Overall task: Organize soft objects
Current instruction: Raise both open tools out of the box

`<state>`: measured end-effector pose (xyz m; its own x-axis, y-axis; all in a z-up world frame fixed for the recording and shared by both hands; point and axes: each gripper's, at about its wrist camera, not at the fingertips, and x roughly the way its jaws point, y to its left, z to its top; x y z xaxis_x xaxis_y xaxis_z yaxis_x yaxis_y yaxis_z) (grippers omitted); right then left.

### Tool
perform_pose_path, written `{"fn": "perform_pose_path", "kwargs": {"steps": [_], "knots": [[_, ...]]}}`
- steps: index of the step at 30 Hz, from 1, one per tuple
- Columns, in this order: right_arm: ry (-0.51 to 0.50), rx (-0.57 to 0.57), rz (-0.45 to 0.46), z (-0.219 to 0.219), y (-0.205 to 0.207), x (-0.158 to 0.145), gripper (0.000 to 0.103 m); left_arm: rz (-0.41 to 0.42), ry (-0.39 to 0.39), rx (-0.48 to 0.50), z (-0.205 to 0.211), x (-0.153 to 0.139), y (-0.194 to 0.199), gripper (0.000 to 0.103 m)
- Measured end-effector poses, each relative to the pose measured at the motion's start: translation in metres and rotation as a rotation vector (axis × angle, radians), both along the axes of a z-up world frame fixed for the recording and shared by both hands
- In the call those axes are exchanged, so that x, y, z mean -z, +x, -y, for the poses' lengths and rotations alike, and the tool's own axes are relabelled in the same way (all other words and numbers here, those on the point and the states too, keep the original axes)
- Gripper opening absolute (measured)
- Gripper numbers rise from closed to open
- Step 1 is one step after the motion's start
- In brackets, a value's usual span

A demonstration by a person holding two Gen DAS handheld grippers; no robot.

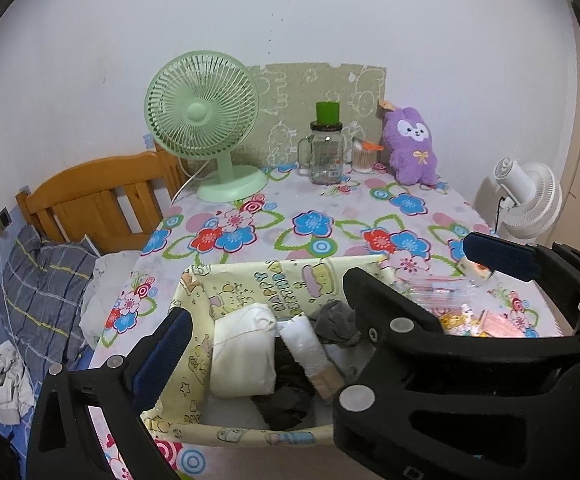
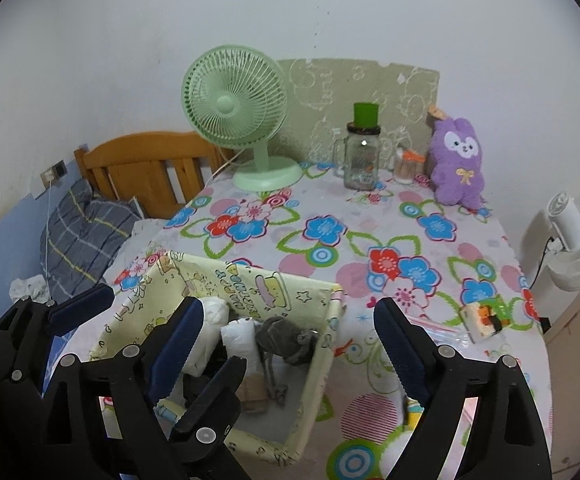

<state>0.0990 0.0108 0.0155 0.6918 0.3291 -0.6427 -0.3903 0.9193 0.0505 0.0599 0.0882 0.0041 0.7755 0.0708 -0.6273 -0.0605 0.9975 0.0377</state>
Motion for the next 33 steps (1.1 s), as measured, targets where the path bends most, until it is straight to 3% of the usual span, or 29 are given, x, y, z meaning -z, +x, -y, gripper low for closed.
{"fn": "perform_pose_path", "kwargs": {"steps": [20,25,33], "knots": [[0.004,0.09,0.099,0.054,-0.042,-0.027,0.094,0.061,-0.041,0.065,0.047,-0.02,-0.027,0.102],[0.019,0.105,0.101,0.067,-0.048,-0.03,0.094,0.051,-0.069,0.091,0.058,-0.02,-0.03,0.098],[0.026,0.13,0.108,0.086,-0.053,-0.029,0.094,0.061,-0.051,0.109,0.077,-0.021,-0.036,0.097]]}}
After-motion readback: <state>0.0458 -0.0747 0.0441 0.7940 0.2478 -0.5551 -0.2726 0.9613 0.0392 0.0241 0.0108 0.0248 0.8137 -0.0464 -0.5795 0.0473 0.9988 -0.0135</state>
